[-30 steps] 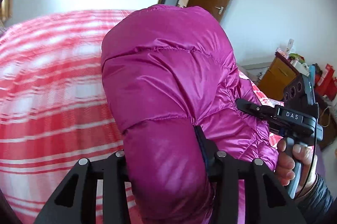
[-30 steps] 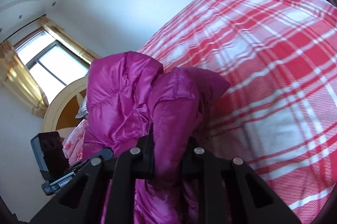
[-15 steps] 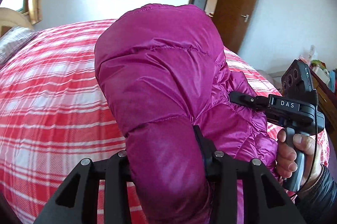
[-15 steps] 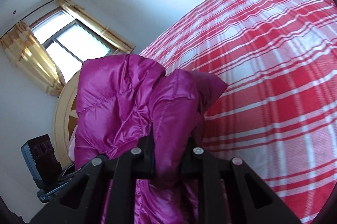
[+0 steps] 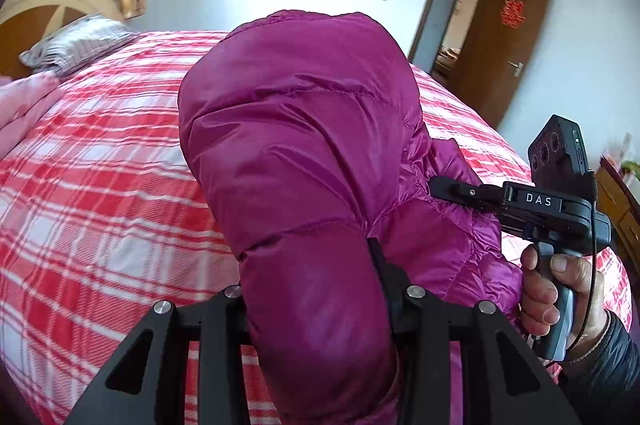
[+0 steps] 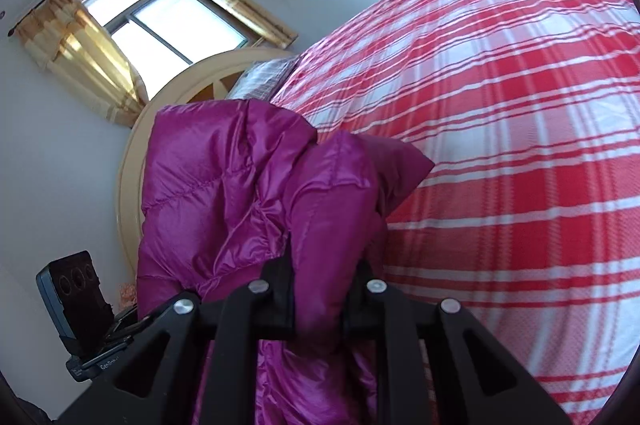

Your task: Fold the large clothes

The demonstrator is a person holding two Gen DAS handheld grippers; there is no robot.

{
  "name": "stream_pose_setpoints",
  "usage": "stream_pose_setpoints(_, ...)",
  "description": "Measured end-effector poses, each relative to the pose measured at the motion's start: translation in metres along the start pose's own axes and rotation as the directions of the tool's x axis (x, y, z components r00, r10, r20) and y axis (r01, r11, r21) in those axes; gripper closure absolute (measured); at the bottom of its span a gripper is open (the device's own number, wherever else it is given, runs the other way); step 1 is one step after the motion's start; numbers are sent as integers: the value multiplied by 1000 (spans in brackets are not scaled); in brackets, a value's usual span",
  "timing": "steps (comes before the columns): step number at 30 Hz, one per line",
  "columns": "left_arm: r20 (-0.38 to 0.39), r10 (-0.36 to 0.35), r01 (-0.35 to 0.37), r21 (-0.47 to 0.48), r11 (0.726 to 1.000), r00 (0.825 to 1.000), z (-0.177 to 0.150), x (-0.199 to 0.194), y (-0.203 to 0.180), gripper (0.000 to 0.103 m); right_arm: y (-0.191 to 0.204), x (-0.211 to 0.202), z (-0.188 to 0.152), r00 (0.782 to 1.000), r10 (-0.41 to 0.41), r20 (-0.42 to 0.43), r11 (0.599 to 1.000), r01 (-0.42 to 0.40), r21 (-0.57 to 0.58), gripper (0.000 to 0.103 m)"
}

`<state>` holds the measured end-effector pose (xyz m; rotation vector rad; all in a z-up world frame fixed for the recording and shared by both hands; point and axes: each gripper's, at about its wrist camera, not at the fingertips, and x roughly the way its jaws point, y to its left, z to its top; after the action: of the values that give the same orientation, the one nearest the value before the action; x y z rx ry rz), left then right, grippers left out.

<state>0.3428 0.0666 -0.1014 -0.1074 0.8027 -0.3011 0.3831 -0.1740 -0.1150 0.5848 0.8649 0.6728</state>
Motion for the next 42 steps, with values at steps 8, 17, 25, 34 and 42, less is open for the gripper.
stream_pose_setpoints(8,16,65,-64,-60,996,998,-16,-23,42,62,28,50,5,996,38,-77,998,-41,-42,84)
stream_pose_setpoints(17,-3,96,-96,-112,989,995,-34,-29,77,62,44,93,-5,986,47,-158,997,-58,-60,84)
stream_pose_setpoints(25,-58,94,-103,-183,978,994,-53,-14,97,43,35,118,-19,980,14,-200,999,-22,-35,83)
stream_pose_setpoints(34,-53,89,-99,-217,971,995,-70,-5,101,31,18,129,-28,977,1,-214,1000,0,6,79)
stream_pose_setpoints(42,-73,126,-139,-208,968,989,-71,-8,91,26,21,129,-32,968,-105,-230,994,96,-51,65)
